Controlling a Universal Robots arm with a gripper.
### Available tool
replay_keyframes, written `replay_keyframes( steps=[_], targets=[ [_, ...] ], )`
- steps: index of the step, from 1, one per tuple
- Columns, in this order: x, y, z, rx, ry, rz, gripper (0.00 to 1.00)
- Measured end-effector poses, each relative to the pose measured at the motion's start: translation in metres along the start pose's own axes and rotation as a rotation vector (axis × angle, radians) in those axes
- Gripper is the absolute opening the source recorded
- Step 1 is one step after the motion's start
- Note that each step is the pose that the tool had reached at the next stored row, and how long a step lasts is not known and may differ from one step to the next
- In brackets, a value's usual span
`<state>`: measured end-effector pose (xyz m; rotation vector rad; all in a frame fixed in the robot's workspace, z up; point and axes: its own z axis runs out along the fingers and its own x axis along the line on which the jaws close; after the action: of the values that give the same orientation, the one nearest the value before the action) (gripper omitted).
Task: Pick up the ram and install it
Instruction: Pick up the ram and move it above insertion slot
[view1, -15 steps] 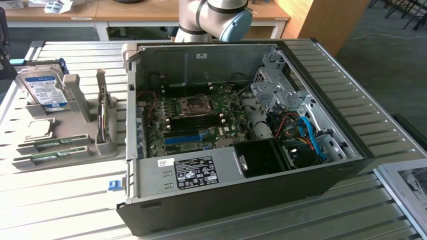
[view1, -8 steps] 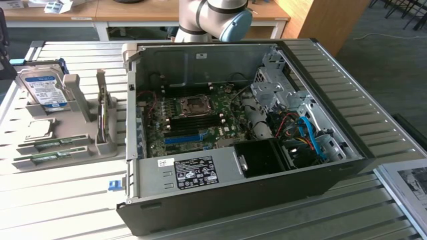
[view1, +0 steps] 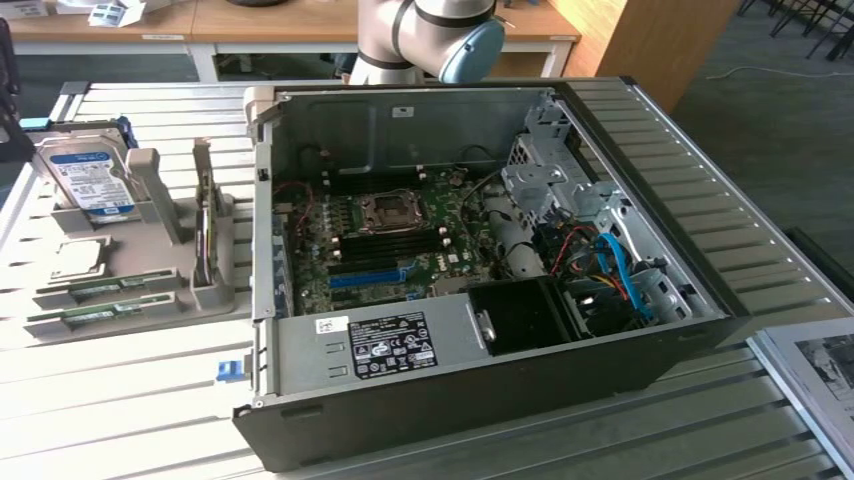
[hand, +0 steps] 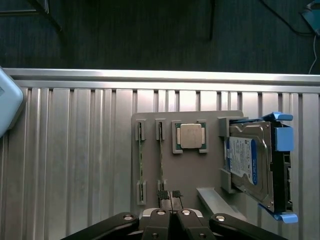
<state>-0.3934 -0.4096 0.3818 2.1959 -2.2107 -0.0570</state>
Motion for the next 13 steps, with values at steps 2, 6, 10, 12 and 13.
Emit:
replay_keyframes(
  steps=[2,6,10,12,13],
  targets=[
    [0.0,-0.0001,0.0019,-0.0002,0.0001,0.0,0.1],
    [0.0,-0.0002,0.0044,-0.0002,0.0002,0.0,0.1],
    [0.0,-0.0002,0.0045,-0.0002,0.0001,0.0,0.1],
    [0.0,-0.0002,0.0045,-0.0002,0.0001,0.0,0.1],
    [0.0,-0.0002,0.0045,-0.0002,0.0001,0.0,0.1]
  ],
)
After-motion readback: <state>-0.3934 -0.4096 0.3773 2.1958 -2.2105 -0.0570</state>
